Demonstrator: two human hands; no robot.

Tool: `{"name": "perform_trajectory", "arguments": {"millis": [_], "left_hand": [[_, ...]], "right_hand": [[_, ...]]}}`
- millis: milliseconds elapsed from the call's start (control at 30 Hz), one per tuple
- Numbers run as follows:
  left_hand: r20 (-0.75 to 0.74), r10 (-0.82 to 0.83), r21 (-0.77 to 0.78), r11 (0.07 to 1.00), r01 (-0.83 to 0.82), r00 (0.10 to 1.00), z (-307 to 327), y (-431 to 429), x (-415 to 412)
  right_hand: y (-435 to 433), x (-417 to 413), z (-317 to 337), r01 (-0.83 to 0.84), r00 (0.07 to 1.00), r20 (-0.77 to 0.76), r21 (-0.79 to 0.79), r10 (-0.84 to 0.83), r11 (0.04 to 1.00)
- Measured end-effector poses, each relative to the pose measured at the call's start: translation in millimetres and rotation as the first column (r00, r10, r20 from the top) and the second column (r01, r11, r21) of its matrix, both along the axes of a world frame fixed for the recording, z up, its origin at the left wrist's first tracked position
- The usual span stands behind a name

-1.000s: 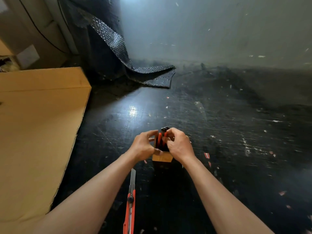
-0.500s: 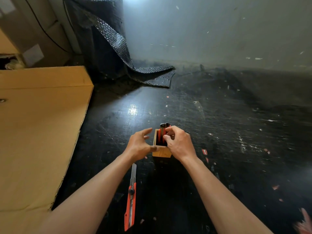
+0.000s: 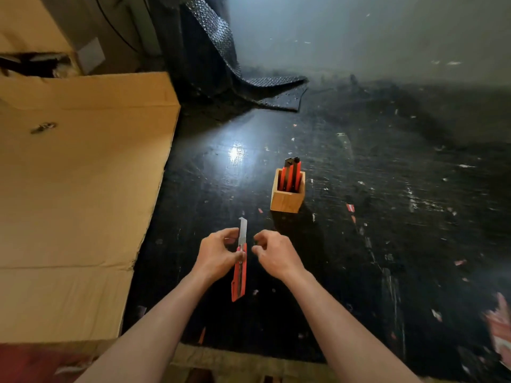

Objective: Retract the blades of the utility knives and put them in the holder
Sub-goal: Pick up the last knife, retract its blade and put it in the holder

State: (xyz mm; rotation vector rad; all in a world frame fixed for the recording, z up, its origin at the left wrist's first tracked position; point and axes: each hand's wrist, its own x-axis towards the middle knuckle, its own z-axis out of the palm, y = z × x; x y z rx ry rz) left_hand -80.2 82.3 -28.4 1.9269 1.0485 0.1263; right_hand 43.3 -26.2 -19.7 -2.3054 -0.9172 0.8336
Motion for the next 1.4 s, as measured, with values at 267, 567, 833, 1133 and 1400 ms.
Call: {"name": "perform_trajectory", "arguments": {"millis": [267, 567, 833, 1133, 1400], "left_hand": [[-0.043, 0.033, -0.174, 0.984, -0.04, 0.999, -21.0, -17.5, -40.0], [0.055, 0.208, -0.361, 0.916, -0.175, 0.977, -23.3, -28.0, -43.4], [0.252, 0.156, -0.454, 0.89, -0.026, 0.955, 24.6, -31.3, -27.3], [0.422, 0.115, -0.389, 0.919, 0.064, 0.899, 102.4, -39.4, 10.0], [0.493, 0.103, -0.393, 0.912, 0.115, 0.864, 161.3, -48.7, 30.3]], "right_hand": [[-13.1, -48.9, -30.2, 0.014, 0.979, -0.202, -0.035, -0.02, 0.999], [-28.3, -62.1, -30.7, 0.198, 0.94, -0.299, 0.074, -0.167, 0.977], [-39.0, -37.8, 6.7, 0.292, 0.918, -0.35, 0.287, -0.184, 0.913], [-51.4, 7.7, 79.0, 0.272, 0.937, -0.332, 0.501, -0.108, 0.822], [-65.1, 29.4, 137.4, 0.168, 0.981, -0.18, 0.599, -0.072, 0.783]]}}
